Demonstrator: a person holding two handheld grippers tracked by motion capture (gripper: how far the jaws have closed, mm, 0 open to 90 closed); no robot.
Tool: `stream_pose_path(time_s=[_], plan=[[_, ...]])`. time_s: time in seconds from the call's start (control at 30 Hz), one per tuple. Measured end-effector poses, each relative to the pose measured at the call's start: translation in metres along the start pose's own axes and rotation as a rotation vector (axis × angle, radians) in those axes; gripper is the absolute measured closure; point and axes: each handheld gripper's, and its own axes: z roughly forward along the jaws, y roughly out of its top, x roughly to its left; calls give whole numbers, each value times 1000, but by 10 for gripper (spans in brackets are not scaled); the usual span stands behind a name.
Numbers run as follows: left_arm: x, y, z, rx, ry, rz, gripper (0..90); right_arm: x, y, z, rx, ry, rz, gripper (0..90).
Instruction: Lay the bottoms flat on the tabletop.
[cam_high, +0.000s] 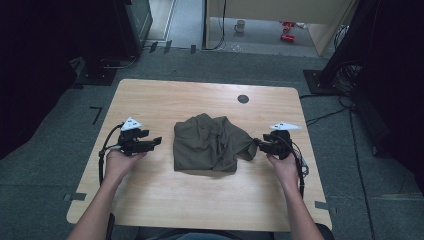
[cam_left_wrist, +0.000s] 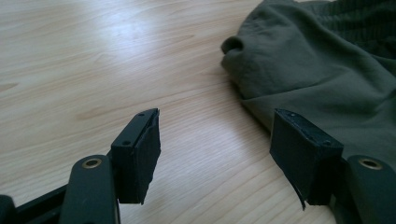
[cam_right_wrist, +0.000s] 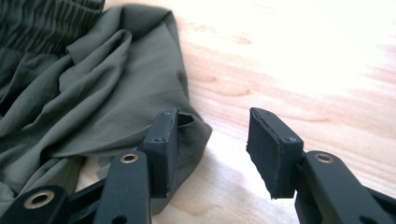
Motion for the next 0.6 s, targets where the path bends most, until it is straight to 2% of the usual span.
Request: stream_pose_path(time_s=[0.1, 0.13, 0.2, 0.3, 0.47, 0.6], plan=[[-10, 9, 2, 21, -3, 37, 351, 1, 4, -2, -44, 30, -9, 529], [-10, 9, 2, 21, -3, 37, 352, 2, 6, -2, -53, 32, -19, 528], [-21, 19, 3, 20, -36, 48, 353, 5, 10, -1, -69, 43, -40, 528], [-30, 27, 5, 29, -51, 61, 357, 9, 13, 2, -63, 58, -46, 529], [-44, 41, 8, 25, -76, 84, 363, 15, 18, 2, -103, 58, -60, 549], [-54, 50, 16, 48, -96, 93, 369, 16, 16, 9, -79, 81, -49, 552]])
